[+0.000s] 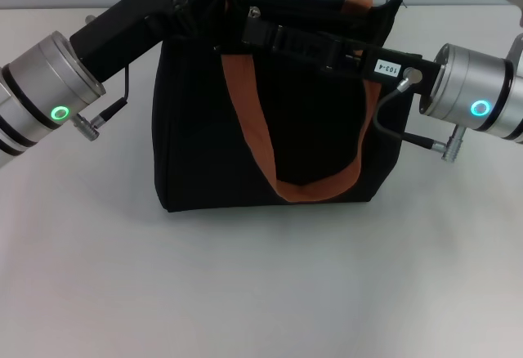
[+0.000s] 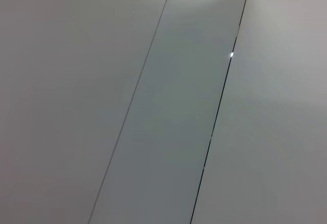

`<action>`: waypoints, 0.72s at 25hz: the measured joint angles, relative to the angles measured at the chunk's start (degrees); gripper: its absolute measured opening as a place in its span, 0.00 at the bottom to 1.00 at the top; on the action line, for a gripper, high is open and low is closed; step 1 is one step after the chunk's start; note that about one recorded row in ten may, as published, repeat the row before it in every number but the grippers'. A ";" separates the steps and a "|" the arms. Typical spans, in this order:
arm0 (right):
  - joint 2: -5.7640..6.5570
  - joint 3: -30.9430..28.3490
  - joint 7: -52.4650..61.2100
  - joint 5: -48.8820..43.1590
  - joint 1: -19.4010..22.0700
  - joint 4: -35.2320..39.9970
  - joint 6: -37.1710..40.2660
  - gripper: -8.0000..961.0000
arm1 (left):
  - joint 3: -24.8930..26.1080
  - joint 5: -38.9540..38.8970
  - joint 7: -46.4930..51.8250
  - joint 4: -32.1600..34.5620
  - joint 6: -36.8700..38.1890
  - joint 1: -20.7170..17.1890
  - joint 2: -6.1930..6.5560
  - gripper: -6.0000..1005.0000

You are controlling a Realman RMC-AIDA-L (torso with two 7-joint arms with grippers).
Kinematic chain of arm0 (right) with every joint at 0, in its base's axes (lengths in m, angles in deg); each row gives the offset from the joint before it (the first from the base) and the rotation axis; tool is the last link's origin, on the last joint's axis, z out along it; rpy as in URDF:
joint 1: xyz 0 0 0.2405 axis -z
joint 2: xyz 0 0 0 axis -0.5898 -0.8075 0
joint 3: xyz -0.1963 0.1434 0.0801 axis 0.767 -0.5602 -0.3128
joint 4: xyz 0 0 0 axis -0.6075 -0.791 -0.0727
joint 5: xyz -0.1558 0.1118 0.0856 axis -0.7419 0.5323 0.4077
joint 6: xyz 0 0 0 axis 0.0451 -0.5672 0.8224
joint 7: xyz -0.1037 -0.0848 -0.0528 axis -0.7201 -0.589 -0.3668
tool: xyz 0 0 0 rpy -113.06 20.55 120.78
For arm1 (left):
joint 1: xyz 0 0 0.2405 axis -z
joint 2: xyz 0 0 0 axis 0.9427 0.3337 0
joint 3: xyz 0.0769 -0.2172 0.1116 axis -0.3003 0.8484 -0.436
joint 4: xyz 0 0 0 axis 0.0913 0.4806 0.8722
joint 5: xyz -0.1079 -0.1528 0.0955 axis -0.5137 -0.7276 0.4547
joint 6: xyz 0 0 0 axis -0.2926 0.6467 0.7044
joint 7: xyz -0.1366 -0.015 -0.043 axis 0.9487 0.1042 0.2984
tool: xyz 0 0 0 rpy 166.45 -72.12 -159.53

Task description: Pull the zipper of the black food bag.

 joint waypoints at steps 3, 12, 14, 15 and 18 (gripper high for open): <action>0.00 0.30 0.84 0.00 -0.26 -0.31 -1.03 0.62 | 0.00 0.03 -0.02 0.00 0.34 0.02 0.00 0.08; 0.00 0.47 1.07 0.00 -0.48 -0.42 -0.72 0.57 | 0.02 0.03 -0.06 -0.06 0.55 0.03 0.00 0.08; 0.00 0.39 1.06 0.00 -0.48 -0.42 -0.67 0.56 | 0.02 0.03 -0.07 -0.14 0.56 0.10 0.00 0.08; 0.00 0.30 1.05 0.00 -0.47 -0.42 -0.67 0.55 | 0.02 0.03 -0.08 -0.21 0.58 0.13 0.01 0.09; 0.00 0.19 1.06 0.00 -0.42 -0.42 -0.90 0.51 | 0.01 0.03 -0.15 -0.50 0.63 0.23 0.01 0.09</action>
